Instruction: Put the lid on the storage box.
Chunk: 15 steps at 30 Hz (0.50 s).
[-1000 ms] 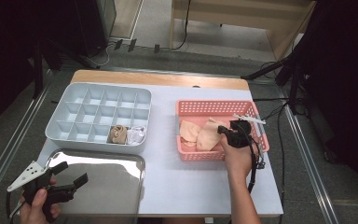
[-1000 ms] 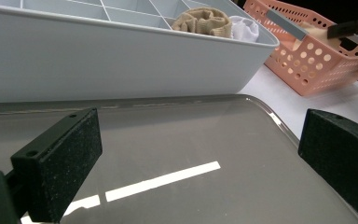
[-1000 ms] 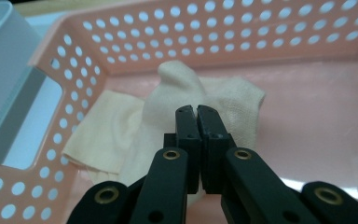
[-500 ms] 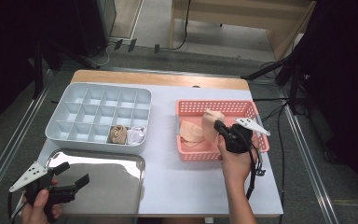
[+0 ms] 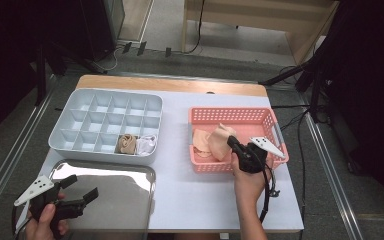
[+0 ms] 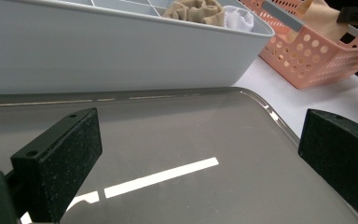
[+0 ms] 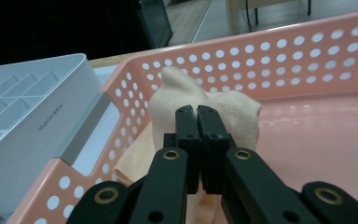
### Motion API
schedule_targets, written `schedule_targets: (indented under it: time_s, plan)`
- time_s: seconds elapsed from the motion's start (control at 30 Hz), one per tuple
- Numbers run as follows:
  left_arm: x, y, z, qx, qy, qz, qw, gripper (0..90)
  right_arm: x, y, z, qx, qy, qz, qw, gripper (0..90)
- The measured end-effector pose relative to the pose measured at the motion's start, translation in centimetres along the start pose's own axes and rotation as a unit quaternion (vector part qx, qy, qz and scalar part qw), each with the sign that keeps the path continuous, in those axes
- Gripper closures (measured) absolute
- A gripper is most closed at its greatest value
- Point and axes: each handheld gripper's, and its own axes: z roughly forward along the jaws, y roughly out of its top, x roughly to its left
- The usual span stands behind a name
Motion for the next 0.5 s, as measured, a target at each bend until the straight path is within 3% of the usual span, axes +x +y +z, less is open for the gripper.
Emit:
schedule_targets:
  time_s: [0.5]
  plan:
    - [-0.1, -0.1, 0.1, 0.002, -0.001, 0.002, 1.0000, 0.0, 0.3, 0.7, -1.1, -0.037, -0.004, -0.008, 0.9993, 90.0]
